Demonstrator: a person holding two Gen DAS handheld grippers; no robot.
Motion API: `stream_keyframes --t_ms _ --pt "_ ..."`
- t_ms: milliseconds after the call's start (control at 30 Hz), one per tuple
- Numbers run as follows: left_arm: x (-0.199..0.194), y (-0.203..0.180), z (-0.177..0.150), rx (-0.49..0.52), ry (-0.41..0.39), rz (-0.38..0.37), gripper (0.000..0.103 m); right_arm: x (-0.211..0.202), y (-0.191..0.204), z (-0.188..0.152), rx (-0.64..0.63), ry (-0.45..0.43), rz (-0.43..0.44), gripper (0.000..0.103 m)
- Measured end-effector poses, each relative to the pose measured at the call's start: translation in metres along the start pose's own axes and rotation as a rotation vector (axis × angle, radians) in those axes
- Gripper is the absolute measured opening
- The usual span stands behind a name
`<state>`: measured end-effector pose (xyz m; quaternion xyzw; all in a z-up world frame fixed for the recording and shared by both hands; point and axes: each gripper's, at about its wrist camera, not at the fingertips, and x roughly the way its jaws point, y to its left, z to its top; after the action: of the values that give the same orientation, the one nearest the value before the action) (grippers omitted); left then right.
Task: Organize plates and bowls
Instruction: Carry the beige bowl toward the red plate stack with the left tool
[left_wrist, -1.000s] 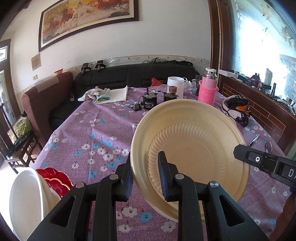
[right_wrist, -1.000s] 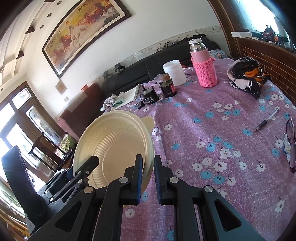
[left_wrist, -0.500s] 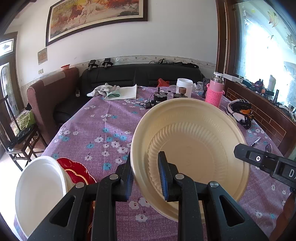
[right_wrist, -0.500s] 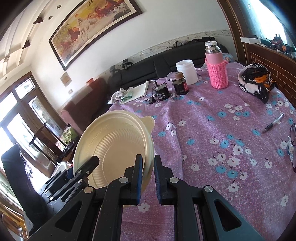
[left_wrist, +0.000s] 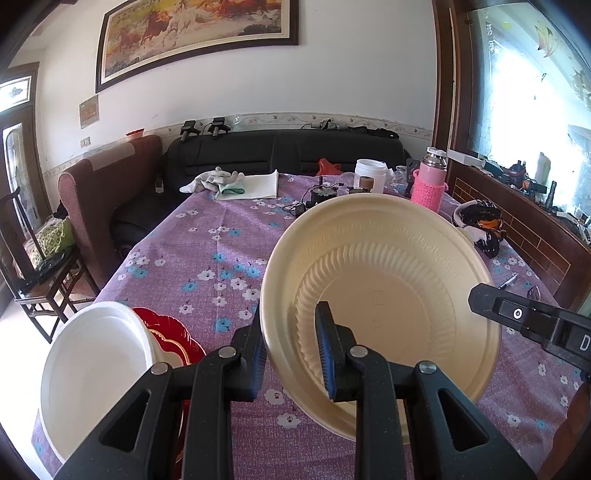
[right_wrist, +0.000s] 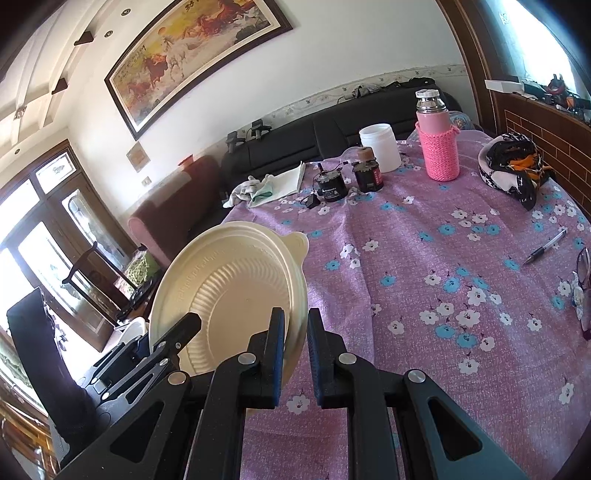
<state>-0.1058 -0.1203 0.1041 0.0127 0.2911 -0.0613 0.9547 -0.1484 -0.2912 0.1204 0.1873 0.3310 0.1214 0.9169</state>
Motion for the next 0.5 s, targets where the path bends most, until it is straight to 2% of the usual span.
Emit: stream_keyframes --t_ms 500 --pt "-0.024 0.018 -0.001 -0.03 -0.032 0.013 0.029 -0.004 0.024 -0.001 -0.044 0.0 0.024 0.014"
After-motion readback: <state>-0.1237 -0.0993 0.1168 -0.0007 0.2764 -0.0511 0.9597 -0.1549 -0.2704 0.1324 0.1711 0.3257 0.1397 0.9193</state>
